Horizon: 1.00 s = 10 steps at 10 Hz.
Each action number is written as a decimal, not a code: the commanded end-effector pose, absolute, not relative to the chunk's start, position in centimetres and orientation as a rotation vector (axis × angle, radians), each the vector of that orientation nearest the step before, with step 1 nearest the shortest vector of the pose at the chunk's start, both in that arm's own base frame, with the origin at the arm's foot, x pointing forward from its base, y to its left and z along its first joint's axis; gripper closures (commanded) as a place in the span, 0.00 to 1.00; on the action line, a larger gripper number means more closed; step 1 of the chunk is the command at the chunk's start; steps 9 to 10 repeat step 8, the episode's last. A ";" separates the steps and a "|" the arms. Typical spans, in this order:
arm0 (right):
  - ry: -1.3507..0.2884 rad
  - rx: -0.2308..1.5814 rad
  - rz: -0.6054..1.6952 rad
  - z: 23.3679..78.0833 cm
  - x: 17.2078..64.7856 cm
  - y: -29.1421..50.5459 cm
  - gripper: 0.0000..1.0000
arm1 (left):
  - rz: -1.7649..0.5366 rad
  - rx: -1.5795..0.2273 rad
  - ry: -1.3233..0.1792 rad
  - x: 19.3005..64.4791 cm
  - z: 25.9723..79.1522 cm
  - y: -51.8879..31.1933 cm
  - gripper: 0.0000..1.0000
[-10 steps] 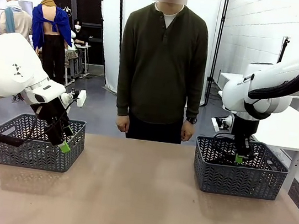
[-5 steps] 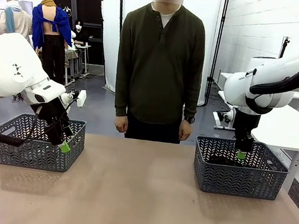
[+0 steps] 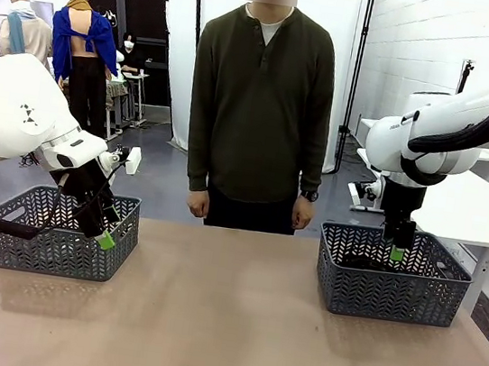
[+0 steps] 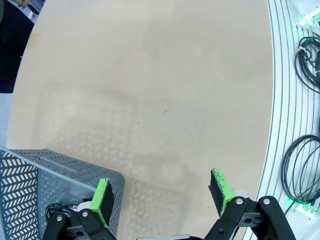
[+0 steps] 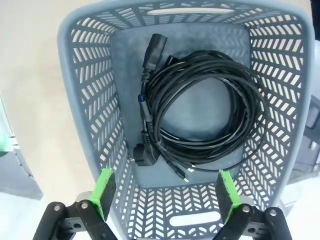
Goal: Organize the cables according to human instructions.
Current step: Pick up a bundle of cables and place it in the basket indicated by the human.
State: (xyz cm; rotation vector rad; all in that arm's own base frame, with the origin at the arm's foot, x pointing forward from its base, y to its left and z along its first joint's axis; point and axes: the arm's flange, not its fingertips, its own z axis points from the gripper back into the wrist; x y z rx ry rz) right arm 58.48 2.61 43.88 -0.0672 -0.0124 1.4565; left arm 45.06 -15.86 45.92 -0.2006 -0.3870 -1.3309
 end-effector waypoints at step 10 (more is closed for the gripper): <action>-0.013 -0.067 1.463 43.9 58.5 2.5 0.00 | -1.329 -0.199 -0.388 45.0 46.0 -15.9 0.00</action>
